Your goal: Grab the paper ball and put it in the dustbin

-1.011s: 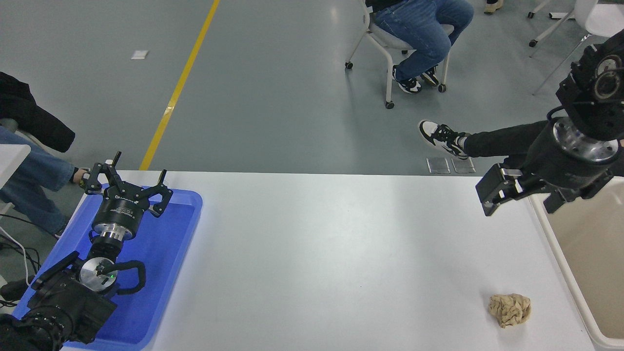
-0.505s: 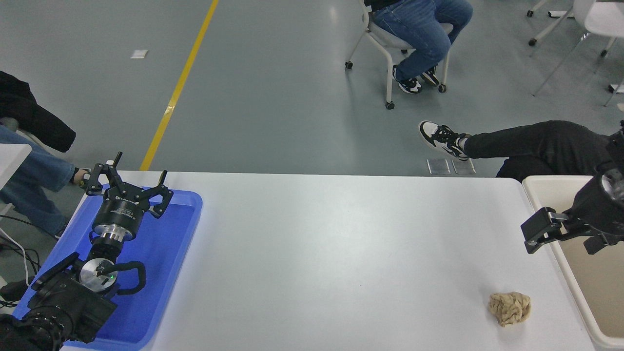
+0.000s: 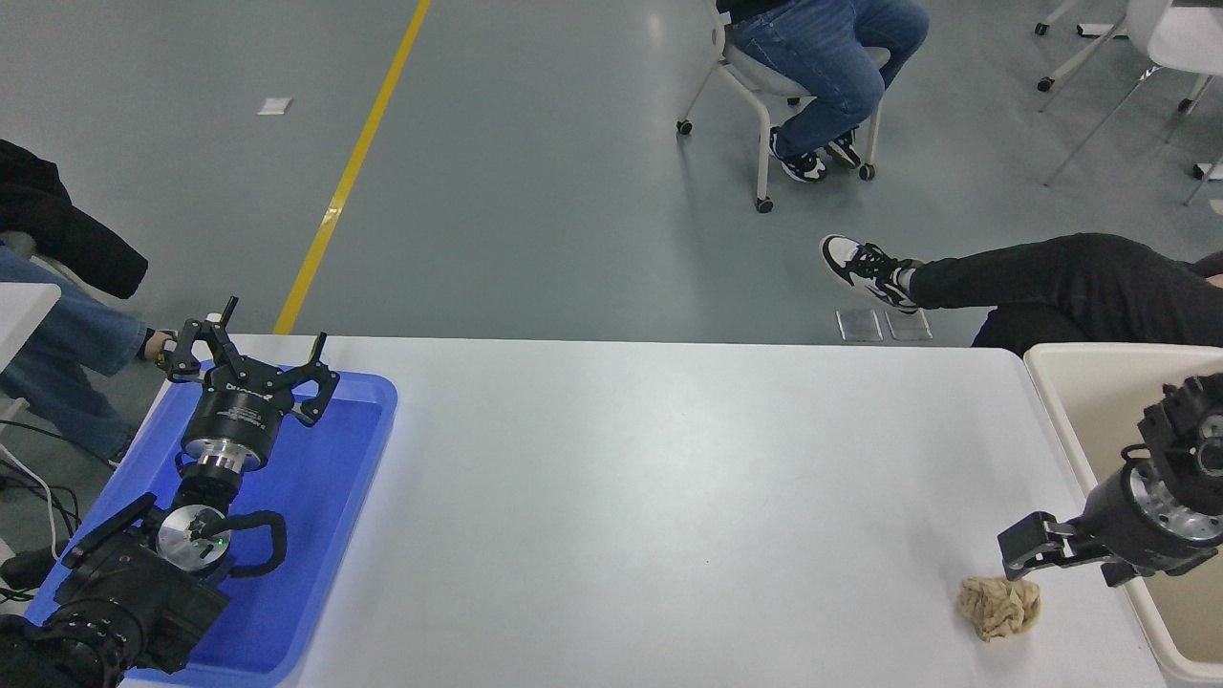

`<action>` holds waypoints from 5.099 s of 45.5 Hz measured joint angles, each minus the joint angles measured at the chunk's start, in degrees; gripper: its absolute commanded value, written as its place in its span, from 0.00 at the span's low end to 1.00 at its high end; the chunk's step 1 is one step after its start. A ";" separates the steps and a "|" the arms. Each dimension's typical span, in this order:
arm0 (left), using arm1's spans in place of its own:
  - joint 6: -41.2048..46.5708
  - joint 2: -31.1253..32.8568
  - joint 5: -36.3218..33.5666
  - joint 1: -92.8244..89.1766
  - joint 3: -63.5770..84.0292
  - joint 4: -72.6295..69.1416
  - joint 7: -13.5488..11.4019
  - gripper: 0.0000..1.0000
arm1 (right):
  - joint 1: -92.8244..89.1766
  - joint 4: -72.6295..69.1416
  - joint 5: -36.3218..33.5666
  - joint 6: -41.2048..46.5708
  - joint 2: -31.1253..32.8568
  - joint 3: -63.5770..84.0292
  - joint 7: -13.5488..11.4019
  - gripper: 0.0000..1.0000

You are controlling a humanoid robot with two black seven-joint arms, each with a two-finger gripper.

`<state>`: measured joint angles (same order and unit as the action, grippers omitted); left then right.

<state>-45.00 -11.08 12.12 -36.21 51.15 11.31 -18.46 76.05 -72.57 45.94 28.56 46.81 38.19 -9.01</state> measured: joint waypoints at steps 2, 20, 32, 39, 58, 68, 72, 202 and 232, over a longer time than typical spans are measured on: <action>0.00 0.00 0.00 0.00 0.00 0.00 0.00 1.00 | -1.15 0.75 0.30 -0.49 -0.26 -0.52 -0.02 1.00; 0.00 0.00 0.00 -0.06 0.00 0.00 0.00 1.00 | -9.31 5.10 1.53 -3.46 -4.18 -5.85 -0.06 1.00; 0.00 0.03 -0.04 -0.08 0.00 0.00 0.00 1.00 | -11.63 7.45 1.56 -5.07 -6.03 -7.26 -0.06 1.00; 0.00 0.03 -0.03 -0.08 0.00 0.00 0.00 1.00 | -13.19 9.05 1.68 -5.98 -7.05 -7.58 -0.06 1.00; 0.00 0.03 0.00 -0.09 0.00 -0.02 0.00 1.00 | -15.65 11.07 1.82 -7.53 -8.56 -7.82 0.48 0.58; 0.00 0.03 0.00 -0.09 0.00 0.00 0.00 1.00 | -16.52 11.55 1.81 -8.03 -9.26 -7.85 1.55 0.00; 0.00 0.03 -0.01 -0.09 0.00 0.01 0.00 1.00 | -16.61 11.71 1.82 -8.09 -9.47 -7.86 1.79 0.00; 0.00 -0.24 0.00 -0.17 0.07 0.00 -0.14 1.00 | -7.86 45.00 0.92 -11.28 -1.04 -6.79 2.97 0.00; 0.00 -0.26 0.01 -0.15 0.04 -0.11 -0.17 1.00 | -27.70 58.18 -7.66 -19.50 -11.84 -23.02 2.43 0.00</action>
<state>-45.00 -11.34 12.13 -36.36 51.20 11.20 -18.63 48.35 -14.39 38.28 9.06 34.97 15.17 -6.58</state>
